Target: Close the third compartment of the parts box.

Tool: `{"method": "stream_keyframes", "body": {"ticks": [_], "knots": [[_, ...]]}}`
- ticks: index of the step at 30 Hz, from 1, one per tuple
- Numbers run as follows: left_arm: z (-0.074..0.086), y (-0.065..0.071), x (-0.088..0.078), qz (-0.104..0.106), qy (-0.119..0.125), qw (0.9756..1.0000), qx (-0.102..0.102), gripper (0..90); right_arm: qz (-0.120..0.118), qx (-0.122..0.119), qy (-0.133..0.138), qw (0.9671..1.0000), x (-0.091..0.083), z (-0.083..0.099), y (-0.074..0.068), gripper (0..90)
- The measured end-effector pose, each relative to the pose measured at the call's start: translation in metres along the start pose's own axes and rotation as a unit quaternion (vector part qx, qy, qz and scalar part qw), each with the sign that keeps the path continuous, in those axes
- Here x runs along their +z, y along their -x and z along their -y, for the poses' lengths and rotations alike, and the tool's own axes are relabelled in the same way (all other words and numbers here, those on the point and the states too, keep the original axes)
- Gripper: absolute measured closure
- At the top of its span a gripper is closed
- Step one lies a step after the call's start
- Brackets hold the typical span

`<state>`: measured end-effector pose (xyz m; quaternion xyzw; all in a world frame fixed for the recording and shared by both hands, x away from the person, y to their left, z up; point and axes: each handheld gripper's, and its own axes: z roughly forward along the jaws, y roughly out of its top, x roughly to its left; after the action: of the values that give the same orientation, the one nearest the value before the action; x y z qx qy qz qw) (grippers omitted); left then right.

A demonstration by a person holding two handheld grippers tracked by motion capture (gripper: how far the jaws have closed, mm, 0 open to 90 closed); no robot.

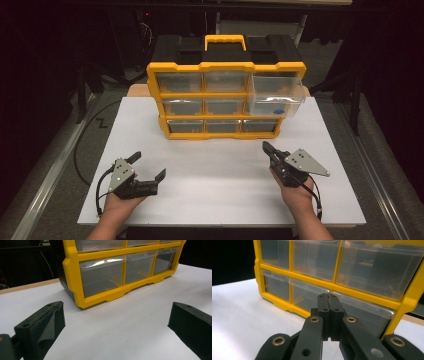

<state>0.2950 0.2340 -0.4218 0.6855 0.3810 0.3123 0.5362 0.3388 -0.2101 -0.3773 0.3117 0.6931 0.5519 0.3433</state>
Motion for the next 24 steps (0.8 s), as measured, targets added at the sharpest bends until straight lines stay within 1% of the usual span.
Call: {"method": "stream_keyframes", "body": {"ticks": [5,12,18,19,22,24], "knots": [[0.000,0.001,-0.001,-0.001,0.001,1.0000,0.000,1.3,0.004,0.004,0.006,1.0000,-0.001,-0.006,0.001,90.0],[0.000,0.000,-0.001,-0.002,0.000,1.0000,0.000,1.3,0.006,0.002,0.013,0.9999,0.001,-0.012,0.001,90.0],[0.000,0.000,-0.001,-0.003,0.000,1.0000,-0.001,1.3,0.012,-0.002,0.025,0.9996,0.004,-0.018,0.001,90.0],[0.000,0.000,-0.001,-0.003,0.000,1.0000,0.000,1.3,0.013,-0.006,0.027,0.9995,0.004,-0.019,0.001,90.0],[0.000,0.000,-0.001,-0.002,-0.001,1.0000,-0.001,1.3,0.016,-0.002,0.033,0.9993,0.005,-0.022,0.002,90.0],[0.000,0.000,-0.001,-0.002,0.000,1.0000,-0.001,1.3,0.017,-0.003,0.037,0.9992,0.005,-0.024,0.003,90.0]]}}
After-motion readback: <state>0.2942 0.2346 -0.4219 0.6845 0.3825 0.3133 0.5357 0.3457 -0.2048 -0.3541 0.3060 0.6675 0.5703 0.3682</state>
